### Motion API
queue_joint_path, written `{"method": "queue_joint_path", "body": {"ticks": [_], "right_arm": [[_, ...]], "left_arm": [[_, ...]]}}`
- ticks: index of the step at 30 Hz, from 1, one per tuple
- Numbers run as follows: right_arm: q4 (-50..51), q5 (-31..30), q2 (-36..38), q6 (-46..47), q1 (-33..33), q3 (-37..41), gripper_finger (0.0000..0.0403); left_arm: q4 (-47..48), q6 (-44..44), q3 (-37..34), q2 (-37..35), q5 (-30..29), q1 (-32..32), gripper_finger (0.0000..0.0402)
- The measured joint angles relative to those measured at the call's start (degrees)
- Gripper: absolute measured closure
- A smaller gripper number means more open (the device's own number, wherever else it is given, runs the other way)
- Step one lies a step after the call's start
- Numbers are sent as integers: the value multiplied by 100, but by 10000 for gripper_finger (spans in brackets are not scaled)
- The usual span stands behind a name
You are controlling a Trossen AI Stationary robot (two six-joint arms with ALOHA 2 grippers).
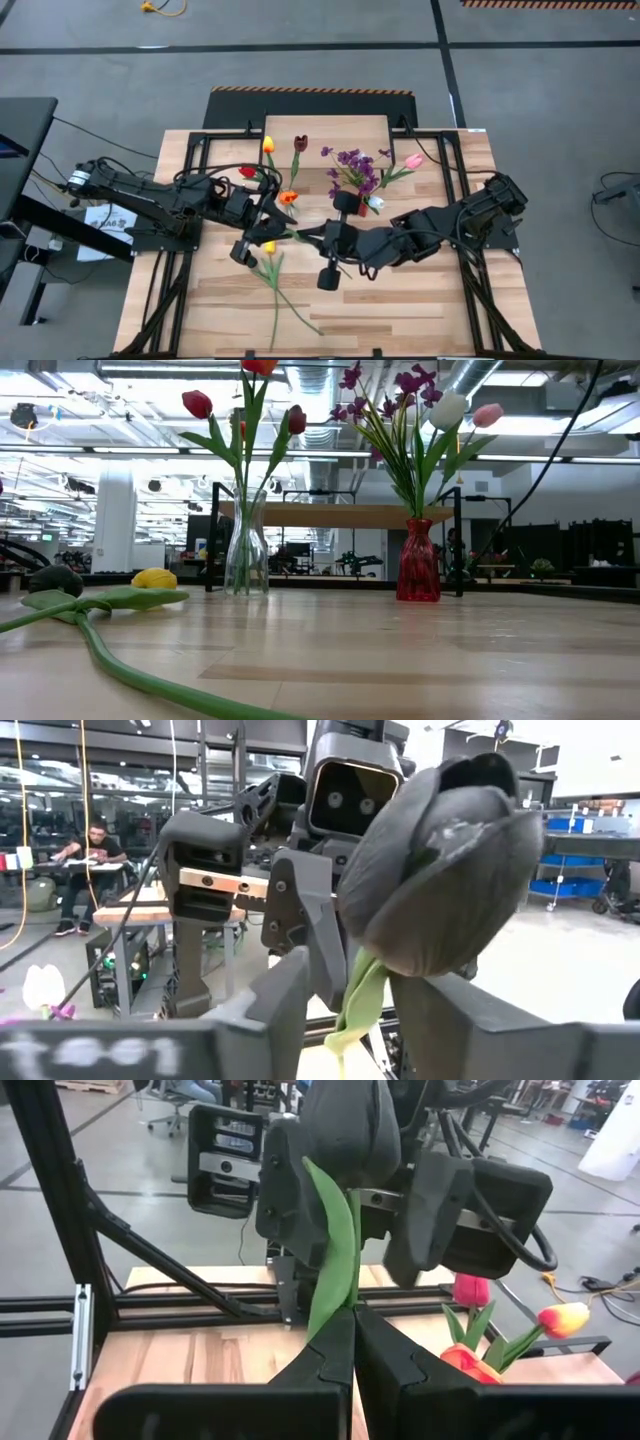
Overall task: Pick and place flowers into a vace then onto a shelf
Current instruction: Put the right black flower into the transparent flower vase
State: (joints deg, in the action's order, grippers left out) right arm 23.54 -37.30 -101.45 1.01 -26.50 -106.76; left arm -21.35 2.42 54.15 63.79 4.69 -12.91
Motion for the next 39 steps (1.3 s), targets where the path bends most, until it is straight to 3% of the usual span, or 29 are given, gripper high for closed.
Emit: {"method": "queue_joint_path", "body": {"ticks": [6, 11, 16, 24, 30, 39], "right_arm": [[45, -1, 0, -107, -8, 0, 401], [257, -9, -2, -107, -20, -2, 365], [332, -30, -2, 55, -20, -3, 301], [907, -28, -4, 652, -116, -9, 227], [1220, -32, -4, 980, -296, -9, 219], [1712, -28, -9, 1437, -557, -4, 241]], "left_arm": [[169, -114, 0, -2, 7, -2, 388], [808, -51, 274, -40, 42, 0, 398], [1945, -116, 919, -48, -421, -85, 400], [4003, -420, 1945, -50, -2678, -361, 401], [4368, -611, 2310, -262, -3429, -573, 401], [4488, -1015, 2597, -518, -4094, -608, 401]]}}
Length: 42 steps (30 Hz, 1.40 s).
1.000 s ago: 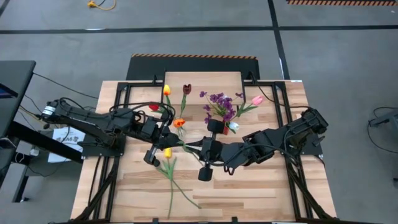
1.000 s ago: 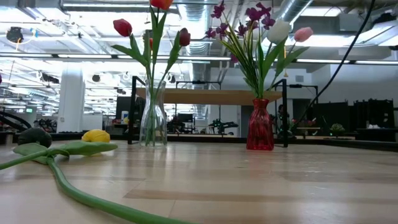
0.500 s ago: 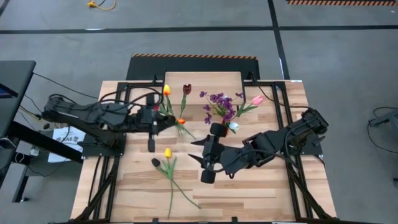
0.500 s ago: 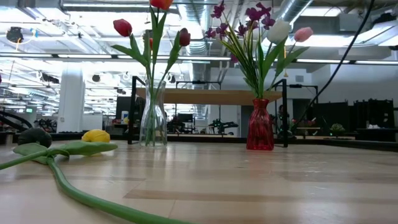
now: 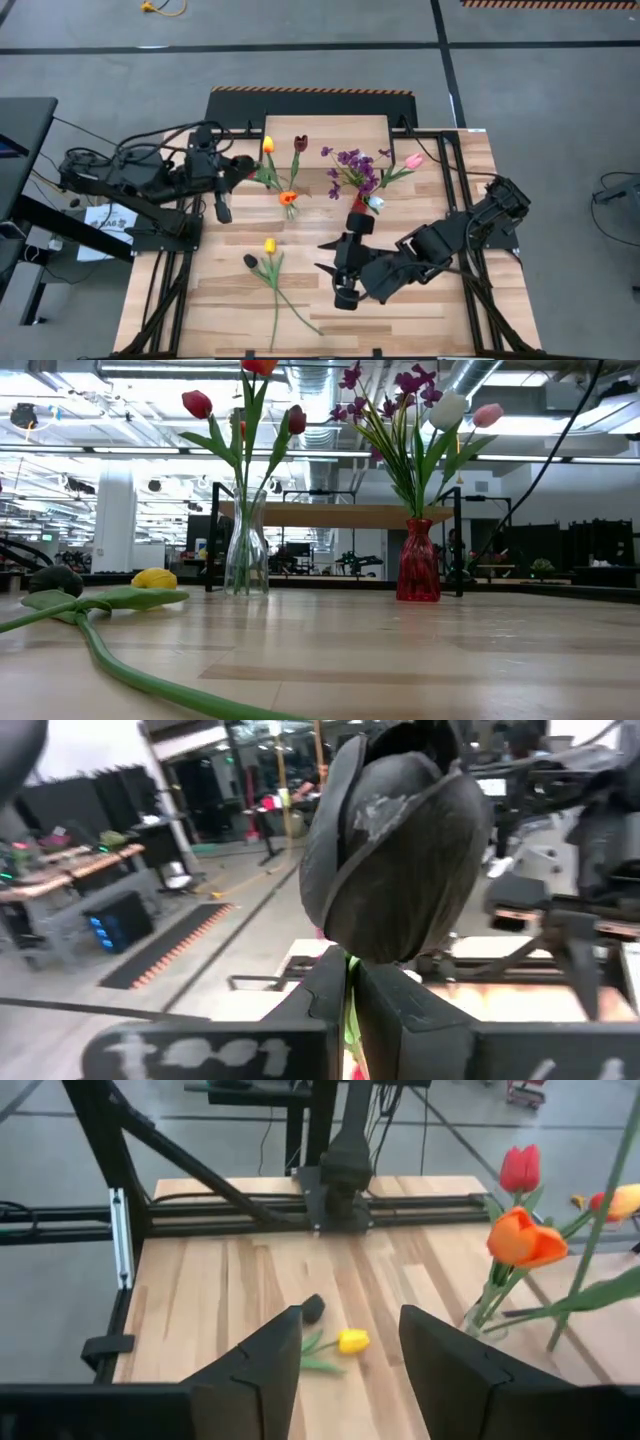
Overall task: Pick and place flowers into a vace then onto a shelf
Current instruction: Put the right black flower into the transparent flower vase
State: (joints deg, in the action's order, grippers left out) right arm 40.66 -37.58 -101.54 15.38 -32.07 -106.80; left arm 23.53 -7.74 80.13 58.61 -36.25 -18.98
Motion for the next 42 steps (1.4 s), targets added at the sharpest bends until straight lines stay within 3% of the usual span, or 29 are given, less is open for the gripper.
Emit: {"method": "queue_joint_path", "body": {"ticks": [7, 27, 42], "right_arm": [[93, 7, -4, 153, -93, 2, 248], [361, 317, -7, 480, -208, 4, 248], [394, 317, -9, 481, -206, 4, 250]], "left_arm": [[-42, -305, 1, -49, -458, 121, 401], [1243, 463, 68, -53, 59, 922, 401], [2302, 1100, 487, -55, 204, 1001, 401]]}}
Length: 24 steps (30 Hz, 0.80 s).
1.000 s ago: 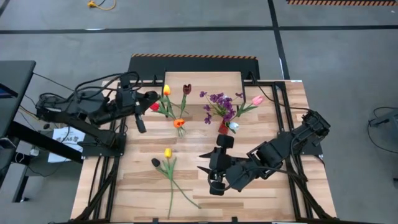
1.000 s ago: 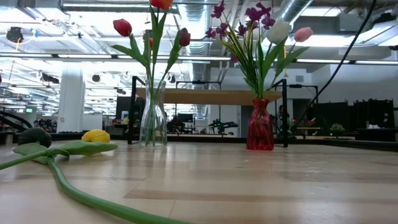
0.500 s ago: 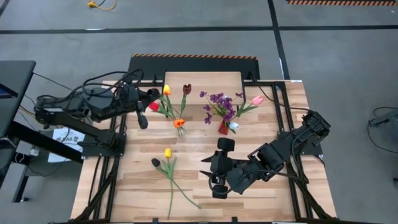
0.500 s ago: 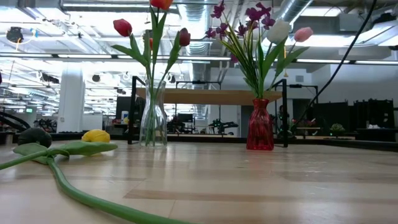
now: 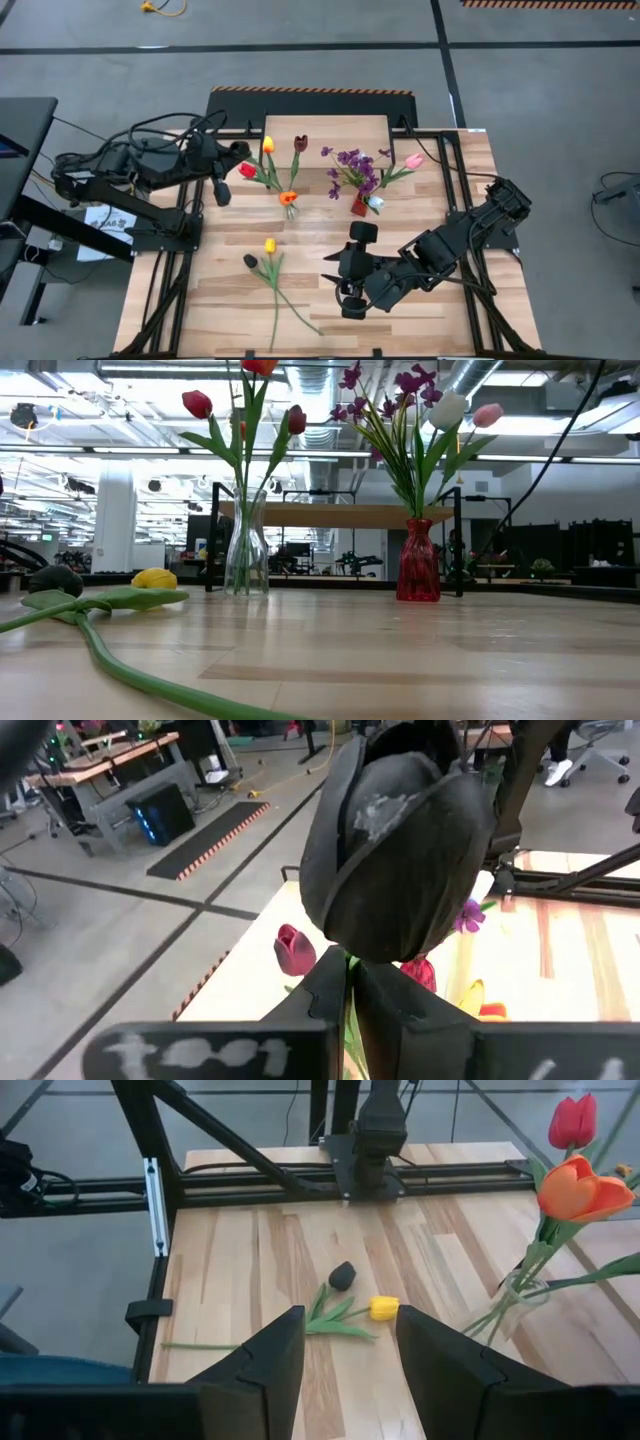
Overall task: Pick and place flowers into a vace then onto a shelf
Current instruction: Put the right black flower into the transparent flower vase
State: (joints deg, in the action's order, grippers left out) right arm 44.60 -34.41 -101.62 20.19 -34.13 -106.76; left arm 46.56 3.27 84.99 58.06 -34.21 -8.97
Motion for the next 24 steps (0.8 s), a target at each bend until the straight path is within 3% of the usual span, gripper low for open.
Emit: {"method": "queue_joint_path", "body": {"ticks": [24], "right_arm": [[92, 7, 0, 85, -37, 4, 254]], "left_arm": [[32, -63, 7, 646, 125, 339, 401]]}}
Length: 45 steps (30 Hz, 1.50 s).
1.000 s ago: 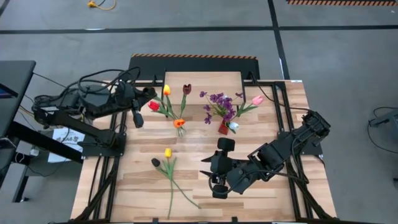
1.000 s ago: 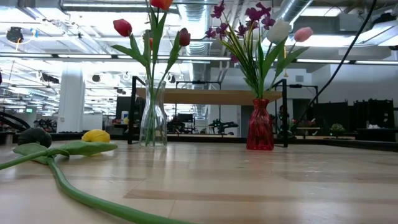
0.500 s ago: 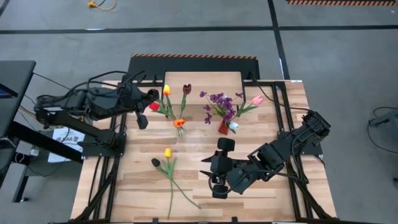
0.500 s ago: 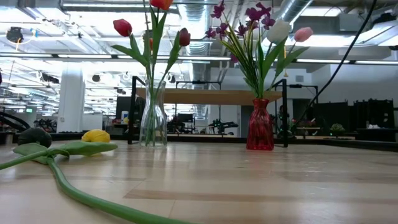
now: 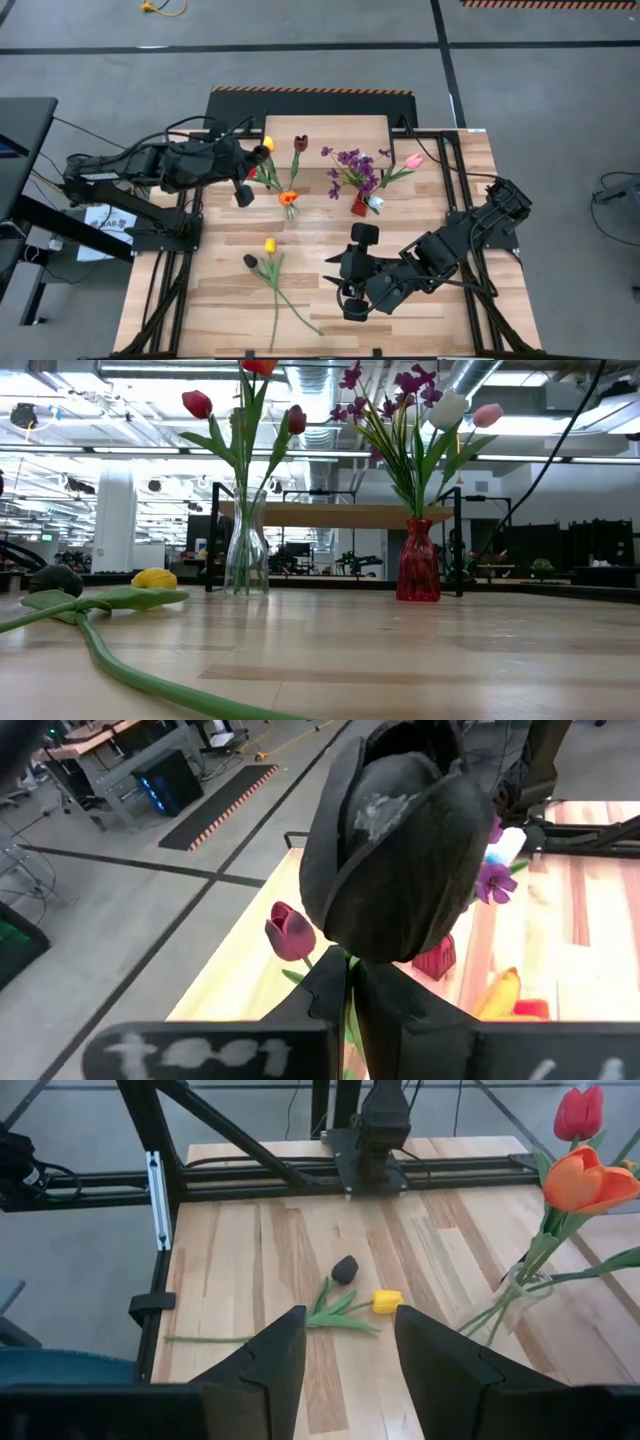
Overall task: Pick and place flowers into a vace then onto a shelf
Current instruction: Put the right black flower into the transparent flower vase, then put the yellow flower into the transparent flower vase
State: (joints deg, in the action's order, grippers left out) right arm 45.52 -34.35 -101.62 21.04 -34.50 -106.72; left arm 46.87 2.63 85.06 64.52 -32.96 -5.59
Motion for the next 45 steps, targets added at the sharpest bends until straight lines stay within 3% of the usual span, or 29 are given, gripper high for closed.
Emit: {"method": "queue_joint_path", "body": {"ticks": [15, 34, 41, 45], "right_arm": [[152, 46, 0, 155, -111, 0, 257], [256, 168, 0, 302, -101, 0, 246], [591, 308, 0, 612, -101, 0, 246], [911, 296, -99, 1035, -133, 2, 246]], "left_arm": [[-31, 192, -4, 224, 660, 275, 390], [1309, 947, 186, 219, 1109, 457, 234], [2110, 1522, 794, 211, 1778, 453, 215], [2134, 1976, 915, 61, 1850, 207, 215]]}}
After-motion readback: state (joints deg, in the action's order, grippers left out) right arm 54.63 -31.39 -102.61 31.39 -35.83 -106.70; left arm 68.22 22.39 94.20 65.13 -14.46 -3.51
